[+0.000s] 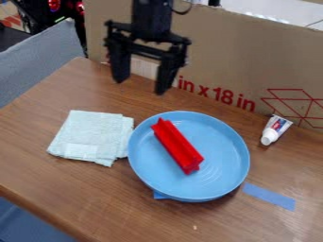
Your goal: Move the red object from the cloth to the blue plate
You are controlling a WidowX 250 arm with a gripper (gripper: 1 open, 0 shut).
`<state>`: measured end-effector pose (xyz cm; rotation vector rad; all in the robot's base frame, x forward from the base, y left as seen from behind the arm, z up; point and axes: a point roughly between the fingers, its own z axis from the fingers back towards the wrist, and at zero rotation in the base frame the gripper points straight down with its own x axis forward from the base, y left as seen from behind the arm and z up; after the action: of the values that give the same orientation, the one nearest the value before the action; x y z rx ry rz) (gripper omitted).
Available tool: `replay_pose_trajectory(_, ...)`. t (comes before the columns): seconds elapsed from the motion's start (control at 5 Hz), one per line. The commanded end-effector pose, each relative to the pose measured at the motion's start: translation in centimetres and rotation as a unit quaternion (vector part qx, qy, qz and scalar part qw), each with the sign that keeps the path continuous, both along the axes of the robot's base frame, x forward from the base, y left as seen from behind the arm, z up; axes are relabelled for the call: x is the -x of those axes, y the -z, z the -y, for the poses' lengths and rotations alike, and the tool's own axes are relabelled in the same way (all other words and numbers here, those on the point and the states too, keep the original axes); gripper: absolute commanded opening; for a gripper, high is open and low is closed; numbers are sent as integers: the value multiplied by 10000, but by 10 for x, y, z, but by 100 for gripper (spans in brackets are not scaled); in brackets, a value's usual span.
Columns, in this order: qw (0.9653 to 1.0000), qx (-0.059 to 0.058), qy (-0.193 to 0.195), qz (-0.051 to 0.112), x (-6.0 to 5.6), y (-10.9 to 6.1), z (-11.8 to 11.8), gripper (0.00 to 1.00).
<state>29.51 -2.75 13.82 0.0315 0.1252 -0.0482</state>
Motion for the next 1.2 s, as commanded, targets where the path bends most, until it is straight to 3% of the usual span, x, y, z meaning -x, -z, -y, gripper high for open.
replay_pose_trajectory(0.0, 9992, -6, 17, 407, 6, -18, -2, 100)
replay_pose_trajectory(0.2, 9976, 82, -252, 638, 12, -26, -52, 100)
replay_pose_trajectory(0.4, 9978, 40, -340, 574, 17, -28, -56, 100)
replay_pose_trajectory(0.6, 9976, -68, -382, 574, 15, -24, -45, 100)
replay_pose_trajectory(0.8, 9984, -27, -337, 457, 2, -20, -44, 100)
replay_pose_trajectory(1.0, 9984, -35, -416, 371, 10, -7, -50, 100)
